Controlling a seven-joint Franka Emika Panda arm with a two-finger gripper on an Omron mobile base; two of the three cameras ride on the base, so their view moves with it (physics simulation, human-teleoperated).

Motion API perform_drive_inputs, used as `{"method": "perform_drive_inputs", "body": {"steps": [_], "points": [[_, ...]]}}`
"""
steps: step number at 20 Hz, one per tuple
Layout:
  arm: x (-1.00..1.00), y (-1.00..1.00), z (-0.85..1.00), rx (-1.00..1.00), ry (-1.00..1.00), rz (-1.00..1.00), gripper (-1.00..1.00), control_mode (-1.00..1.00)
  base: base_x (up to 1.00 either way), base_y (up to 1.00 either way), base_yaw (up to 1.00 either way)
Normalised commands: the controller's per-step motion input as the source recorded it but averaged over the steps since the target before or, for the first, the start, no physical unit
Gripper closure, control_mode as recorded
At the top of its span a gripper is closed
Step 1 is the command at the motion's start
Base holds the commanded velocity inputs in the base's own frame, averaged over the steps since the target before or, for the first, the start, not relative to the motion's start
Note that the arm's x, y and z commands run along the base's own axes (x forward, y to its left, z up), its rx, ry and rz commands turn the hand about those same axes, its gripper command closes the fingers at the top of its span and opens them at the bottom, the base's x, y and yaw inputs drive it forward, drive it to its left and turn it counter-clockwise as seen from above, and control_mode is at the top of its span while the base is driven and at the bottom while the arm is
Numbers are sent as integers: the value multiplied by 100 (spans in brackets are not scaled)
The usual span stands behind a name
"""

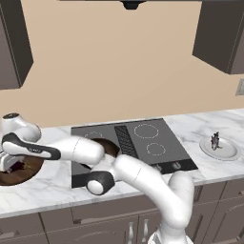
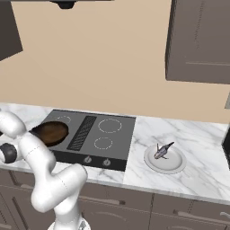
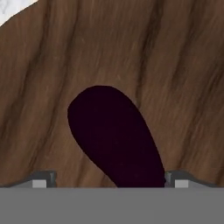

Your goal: Place the fish on the plate and place the eggplant on the same plate.

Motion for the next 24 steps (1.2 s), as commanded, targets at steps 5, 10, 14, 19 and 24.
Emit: {"method": "perform_drive_inputs", "body": {"steps": [5, 10, 14, 19, 24], "points": [[15, 57, 6, -24, 0, 0, -100, -100, 0, 0, 0], [21, 42, 0, -23, -4, 0, -100, -100, 0, 0, 0], [17, 11, 0, -9, -2, 0, -100, -100, 0, 0, 0], [-3, 17, 1, -5, 0, 0, 100, -100, 0, 0, 0], [0, -5, 29, -4, 2, 0, 100, -100, 0, 0, 0]]}}
